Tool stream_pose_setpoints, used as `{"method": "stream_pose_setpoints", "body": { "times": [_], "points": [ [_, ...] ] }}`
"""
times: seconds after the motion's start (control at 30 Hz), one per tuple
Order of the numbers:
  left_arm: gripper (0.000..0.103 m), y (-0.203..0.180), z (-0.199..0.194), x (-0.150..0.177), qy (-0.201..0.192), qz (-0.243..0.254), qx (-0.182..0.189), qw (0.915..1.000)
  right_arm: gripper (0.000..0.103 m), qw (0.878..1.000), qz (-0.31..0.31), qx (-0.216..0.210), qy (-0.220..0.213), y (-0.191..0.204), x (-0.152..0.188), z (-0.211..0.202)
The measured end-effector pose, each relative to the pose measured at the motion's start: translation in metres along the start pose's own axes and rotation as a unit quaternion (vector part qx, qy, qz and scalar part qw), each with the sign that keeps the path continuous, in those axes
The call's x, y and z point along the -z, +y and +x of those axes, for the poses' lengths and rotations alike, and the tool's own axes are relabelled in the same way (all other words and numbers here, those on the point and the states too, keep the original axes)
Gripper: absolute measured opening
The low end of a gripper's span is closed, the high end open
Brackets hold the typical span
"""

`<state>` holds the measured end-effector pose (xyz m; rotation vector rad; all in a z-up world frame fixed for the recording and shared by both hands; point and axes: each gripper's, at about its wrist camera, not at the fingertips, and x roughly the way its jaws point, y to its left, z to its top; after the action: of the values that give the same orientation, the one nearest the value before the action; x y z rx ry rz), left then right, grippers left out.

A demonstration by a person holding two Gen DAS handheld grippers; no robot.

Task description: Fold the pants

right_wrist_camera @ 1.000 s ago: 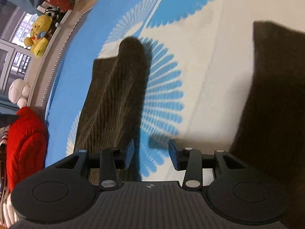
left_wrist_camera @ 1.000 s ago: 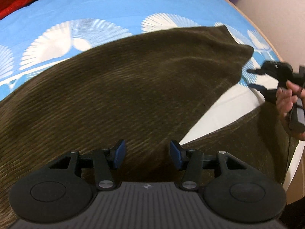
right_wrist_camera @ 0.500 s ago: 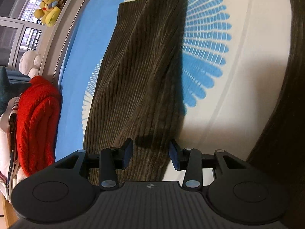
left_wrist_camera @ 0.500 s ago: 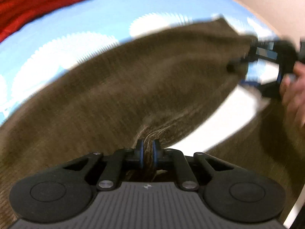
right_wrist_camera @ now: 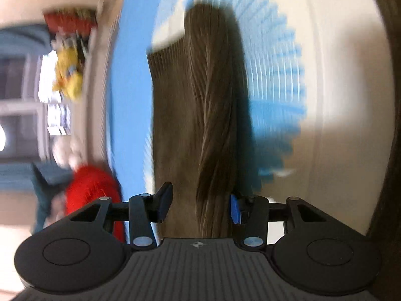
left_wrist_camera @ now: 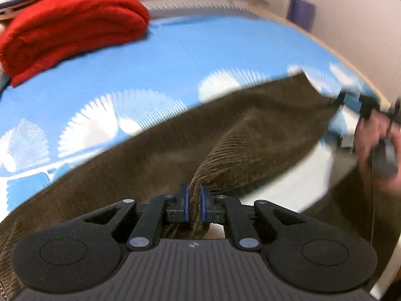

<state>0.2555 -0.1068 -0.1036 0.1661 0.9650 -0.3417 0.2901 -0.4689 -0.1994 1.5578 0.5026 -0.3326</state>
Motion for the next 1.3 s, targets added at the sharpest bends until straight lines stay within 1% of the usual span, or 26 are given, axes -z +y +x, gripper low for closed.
{"method": "stream_pose_setpoints", "body": {
  "times": [0.03, 0.07, 0.1, 0.13, 0.17, 0.2, 0.23, 0.27, 0.33, 0.37, 0.4, 0.47, 0.53, 0.57, 0.63, 0.73, 0.77, 0.8, 0.87, 0.97, 1.03, 1.07, 1.13, 1.17, 1.23, 1.3],
  "points": [
    [0.01, -0.004, 0.004, 0.004, 0.013, 0.013, 0.007, 0.9998, 0.045, 0.999, 0.006, -0.01, -0.038, 0.003, -0.009, -0.01],
    [0.01, -0.007, 0.008, 0.008, 0.023, 0.024, 0.005, 0.9994, 0.039, 0.996, -0.002, -0.021, -0.084, 0.008, -0.018, -0.024],
    [0.01, -0.012, 0.012, 0.012, 0.034, 0.036, 0.004, 0.9988, 0.033, 0.99, -0.023, -0.029, -0.133, 0.016, -0.025, -0.038],
    [0.01, -0.015, 0.017, 0.016, 0.046, 0.047, 0.007, 0.9978, 0.033, 0.982, -0.05, -0.036, -0.181, 0.025, -0.033, -0.054],
    [0.01, -0.015, 0.02, 0.023, 0.055, 0.049, 0.011, 0.9972, 0.033, 0.975, -0.07, -0.041, -0.206, 0.032, -0.039, -0.064],
    [0.01, -0.014, 0.024, 0.025, 0.058, 0.047, 0.01, 0.9971, 0.033, 0.971, -0.094, -0.034, -0.217, 0.038, -0.045, -0.07],
    [0.01, -0.011, 0.026, 0.027, 0.061, 0.041, 0.011, 0.9972, 0.033, 0.972, -0.104, -0.012, -0.209, 0.04, -0.047, -0.07],
    [0.01, -0.009, 0.027, 0.026, 0.062, 0.036, 0.013, 0.9973, 0.033, 0.977, -0.101, 0.018, -0.189, 0.037, -0.046, -0.066],
    [0.01, -0.005, 0.026, 0.024, 0.06, 0.02, 0.018, 0.9978, 0.034, 0.986, -0.076, 0.068, -0.133, 0.023, -0.035, -0.054],
    [0.01, -0.002, 0.024, 0.022, 0.057, 0.012, 0.02, 0.9981, 0.036, 0.988, -0.065, 0.091, -0.107, 0.016, -0.025, -0.048],
    [0.01, 0.0, 0.02, 0.02, 0.053, 0.006, 0.021, 0.9984, 0.04, 0.989, -0.064, 0.11, -0.08, 0.011, -0.014, -0.042],
    [0.01, 0.005, 0.013, 0.016, 0.035, -0.009, 0.023, 0.9991, 0.044, 0.989, -0.074, 0.117, -0.044, 0.008, 0.006, -0.032],
    [0.01, 0.009, 0.006, 0.011, 0.019, -0.02, 0.025, 0.9993, 0.053, 0.986, -0.1, 0.137, -0.007, 0.008, 0.025, -0.019],
    [0.01, 0.011, 0.002, 0.008, 0.009, -0.027, 0.025, 0.9993, 0.056, 0.987, -0.095, 0.132, 0.003, 0.006, 0.031, -0.015],
    [0.01, 0.018, -0.006, 0.005, -0.013, -0.051, 0.024, 0.9983, 0.056, 0.989, -0.089, 0.118, 0.02, 0.005, 0.048, -0.008],
    [0.01, 0.026, -0.011, -0.001, -0.031, -0.073, 0.024, 0.9966, 0.059, 0.994, -0.039, 0.062, 0.084, -0.002, 0.071, 0.007],
    [0.01, 0.027, -0.012, -0.003, -0.034, -0.077, 0.024, 0.9962, 0.059, 0.993, -0.034, 0.05, 0.1, -0.002, 0.076, 0.012],
    [0.01, 0.029, -0.013, -0.005, -0.035, -0.08, 0.024, 0.9959, 0.059, 0.993, -0.039, 0.046, 0.103, 0.0, 0.076, 0.016],
    [0.01, 0.033, -0.016, -0.007, -0.037, -0.087, 0.022, 0.9953, 0.057, 0.996, -0.03, 0.04, 0.08, 0.001, 0.07, 0.018],
    [0.01, 0.035, -0.019, -0.007, -0.037, -0.084, 0.024, 0.9955, 0.053, 1.0, 0.009, 0.011, 0.012, 0.004, 0.034, 0.014],
    [0.01, 0.034, -0.017, -0.005, -0.028, -0.074, 0.028, 0.9965, 0.052, 0.999, 0.024, -0.026, -0.028, 0.007, 0.008, 0.009],
    [0.01, 0.032, -0.014, -0.003, -0.022, -0.068, 0.032, 0.9969, 0.052, 0.998, 0.033, -0.046, -0.035, 0.008, -0.005, 0.01],
    [0.01, 0.026, -0.008, 0.0, -0.005, -0.05, 0.043, 0.9978, 0.052, 0.994, 0.046, -0.094, -0.033, 0.011, -0.024, 0.01],
    [0.01, 0.021, -0.006, 0.001, 0.002, -0.036, 0.042, 0.9984, 0.052, 0.993, 0.038, -0.102, -0.045, 0.014, -0.03, 0.006],
    [0.01, 0.013, -0.002, 0.004, 0.012, -0.011, 0.031, 0.9994, 0.051, 0.988, 0.018, -0.104, -0.113, 0.022, -0.042, -0.011],
    [0.01, 0.008, 0.002, 0.007, 0.022, 0.002, 0.036, 0.9991, 0.051, 0.982, 0.026, -0.101, -0.155, 0.023, -0.055, -0.027]
  ]
}}
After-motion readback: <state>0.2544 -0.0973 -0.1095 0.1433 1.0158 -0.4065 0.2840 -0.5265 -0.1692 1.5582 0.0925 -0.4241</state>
